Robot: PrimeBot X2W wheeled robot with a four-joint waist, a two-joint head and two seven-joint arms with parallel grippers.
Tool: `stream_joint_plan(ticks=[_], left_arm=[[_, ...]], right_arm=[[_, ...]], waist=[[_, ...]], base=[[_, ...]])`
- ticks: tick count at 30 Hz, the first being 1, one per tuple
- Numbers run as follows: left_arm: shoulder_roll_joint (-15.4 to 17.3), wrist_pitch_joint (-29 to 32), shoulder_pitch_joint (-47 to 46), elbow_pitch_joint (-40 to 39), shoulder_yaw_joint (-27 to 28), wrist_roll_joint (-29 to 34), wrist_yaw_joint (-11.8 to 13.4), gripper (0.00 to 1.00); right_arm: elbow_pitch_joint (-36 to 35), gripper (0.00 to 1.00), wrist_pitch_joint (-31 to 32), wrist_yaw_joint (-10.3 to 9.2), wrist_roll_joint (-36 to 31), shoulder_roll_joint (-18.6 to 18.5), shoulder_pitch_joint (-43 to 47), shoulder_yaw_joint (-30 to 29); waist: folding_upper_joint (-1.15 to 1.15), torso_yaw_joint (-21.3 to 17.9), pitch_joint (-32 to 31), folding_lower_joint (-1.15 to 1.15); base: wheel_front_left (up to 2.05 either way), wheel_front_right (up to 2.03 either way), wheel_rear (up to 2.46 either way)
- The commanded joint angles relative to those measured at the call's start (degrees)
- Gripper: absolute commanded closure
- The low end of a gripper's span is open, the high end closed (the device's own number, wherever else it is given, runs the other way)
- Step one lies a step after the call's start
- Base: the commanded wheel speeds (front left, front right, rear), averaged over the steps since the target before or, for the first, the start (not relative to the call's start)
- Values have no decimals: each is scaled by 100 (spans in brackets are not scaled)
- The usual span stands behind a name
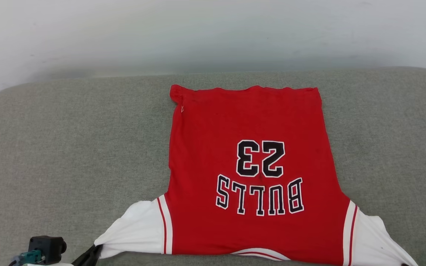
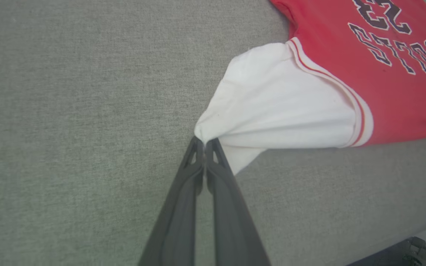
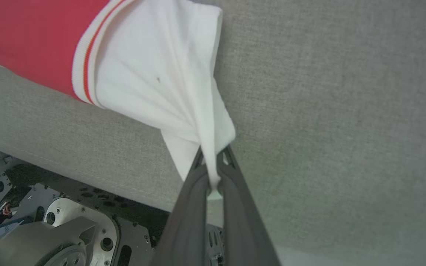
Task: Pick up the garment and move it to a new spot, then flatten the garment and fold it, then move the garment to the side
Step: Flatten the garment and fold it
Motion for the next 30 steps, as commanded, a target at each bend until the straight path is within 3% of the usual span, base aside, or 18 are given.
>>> stream_joint_plan(ticks=[1, 2, 3, 5, 6, 13, 20, 24, 30], left_arm=[[-47, -50, 39, 16, 36, 48, 32, 100], [-72, -46, 48, 22, 39, 77, 26, 100], [-94, -49, 30, 20, 54, 125, 19, 100], [-147, -53, -16, -5, 55, 197, -12, 100], [-162, -58, -61, -18, 60, 259, -18, 100], [-246, -69, -474, -127, 73, 722, 52, 100], [-354, -77, -950, -344, 226, 1081, 95, 100], [-454, -82, -1157, -464, 311, 1248, 98, 100], [-655, -89, -1450, -642, 485, 1541, 130, 100]], right_arm=[[-65, 100, 67, -9, -83, 23, 117, -121], [-123, 100, 124, -8, -118, 71, 178, -208], [-188, 92, 166, -8, -165, 120, 207, -298], [-337, 48, 261, -8, -285, 206, 168, -463], [-442, 0, 292, -8, -342, 245, 107, -526], [-1086, 0, 446, -6, -667, 203, -819, -1153], [-1338, 0, 876, -6, -941, 8, -3040, -1158], [-1107, 0, 1358, -6, -989, -7, -4069, -955], [-86, 0, 3123, -6, -865, 141, -5850, -458]], waist=[[0, 20, 26, 1], [0, 29, 46, 1], [0, 36, 67, 1], [0, 48, 114, 1], [0, 61, 141, 1], [0, 224, 493, 1], [0, 473, 1192, 1], [0, 638, 1534, 1], [0, 948, 2145, 1]], base=[[0, 0, 0], [0, 0, 0], [0, 0, 0], [0, 0, 0], [0, 0, 0], [0, 0, 0], [0, 0, 0], [0, 0, 0], [0, 0, 0]])
